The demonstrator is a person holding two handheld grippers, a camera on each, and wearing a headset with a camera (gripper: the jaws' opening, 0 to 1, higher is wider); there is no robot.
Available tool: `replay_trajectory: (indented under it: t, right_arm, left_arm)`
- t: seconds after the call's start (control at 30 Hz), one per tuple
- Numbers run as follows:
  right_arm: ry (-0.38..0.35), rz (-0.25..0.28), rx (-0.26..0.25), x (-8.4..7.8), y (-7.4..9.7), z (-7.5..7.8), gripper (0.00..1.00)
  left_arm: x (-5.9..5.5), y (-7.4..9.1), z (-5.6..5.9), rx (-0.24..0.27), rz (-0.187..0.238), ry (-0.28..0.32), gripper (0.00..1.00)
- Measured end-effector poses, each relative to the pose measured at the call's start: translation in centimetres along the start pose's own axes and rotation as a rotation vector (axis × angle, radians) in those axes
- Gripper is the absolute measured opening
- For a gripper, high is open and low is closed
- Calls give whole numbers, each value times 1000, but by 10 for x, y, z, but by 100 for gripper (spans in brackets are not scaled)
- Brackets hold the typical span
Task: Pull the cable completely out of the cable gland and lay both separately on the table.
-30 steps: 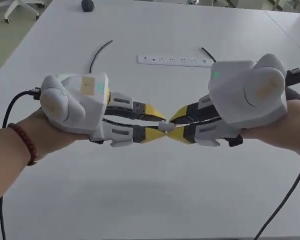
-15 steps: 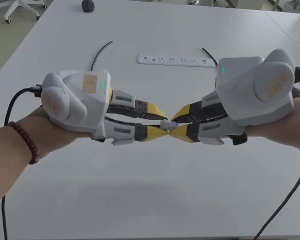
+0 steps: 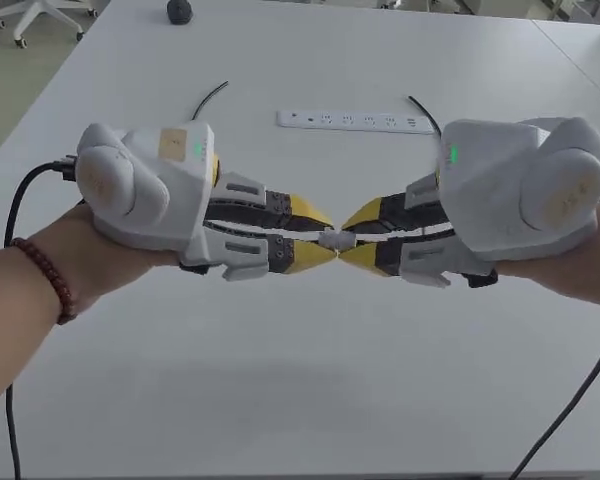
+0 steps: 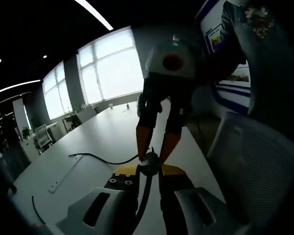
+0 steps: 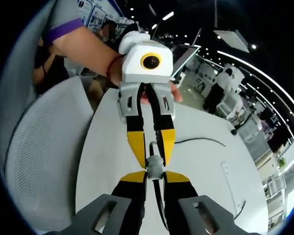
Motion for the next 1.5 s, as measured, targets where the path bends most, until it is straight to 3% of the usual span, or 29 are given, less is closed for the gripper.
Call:
replay_trajectory:
  t: [0.07,0.33,0.47,0.67,0.73,0.77,0.83,0.87,1.0,1.2,1.23,1.3,1.37,1.47,1.5]
  right_arm:
    - [40,8,-23,1,1,0,7]
    - [85,7,-47,1,1,0,7]
    - [32,-7,-16,-2,-1,-1,8]
    - [35,-10,-19,-1,-1,0,7]
    - [84,-9,-47,2,0,0,7]
    - [109,-12,-57,3,1,0,7]
    - [174,-14,-82,5,1,1,6]
    - [193,-27,-83,5,0,-2,6]
    - [332,-43,-138,8,0,-3,6]
    - [399,-45,-179,6,0,-6,6]
    - [435,-40,-201,7,1,-4,6]
    - [461,-43,-213,8,2,-5,6]
    - [530,-35,-245,10,4,-4,6]
    - [567,-23,-271,11,6,-4,6]
    - [588,-25,-276,12,6,-4,6]
  left_arm:
    - [1,1,-1,7,11,32,16]
    - [0,2,-1,8,7,67,15]
    - [-1,0,3,-3,-27,9,15]
    - [2,0,2,2,-41,-17,15]
    - [3,1,0,12,-28,49,15]
    - [3,2,-1,11,-15,109,15]
    - [3,4,-4,15,-7,115,15]
    - [2,3,-3,4,-9,176,15]
    - [1,4,-8,0,7,257,15]
    - [0,3,-11,-3,30,349,15]
    - [1,3,-11,-5,49,410,15]
    - [1,4,-14,-11,61,440,15]
    - [2,5,-15,-18,83,503,15]
    - [3,7,-17,-30,115,579,15]
    - [3,8,-18,-32,120,577,15]
Point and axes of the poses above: the centre of the closed fingertips' face, and the gripper's own axes: y roughly backward along the fingers, z roughly to its right, x roughly out of its top, the point moved 7 cm from there along y, roughly backward along the fingers
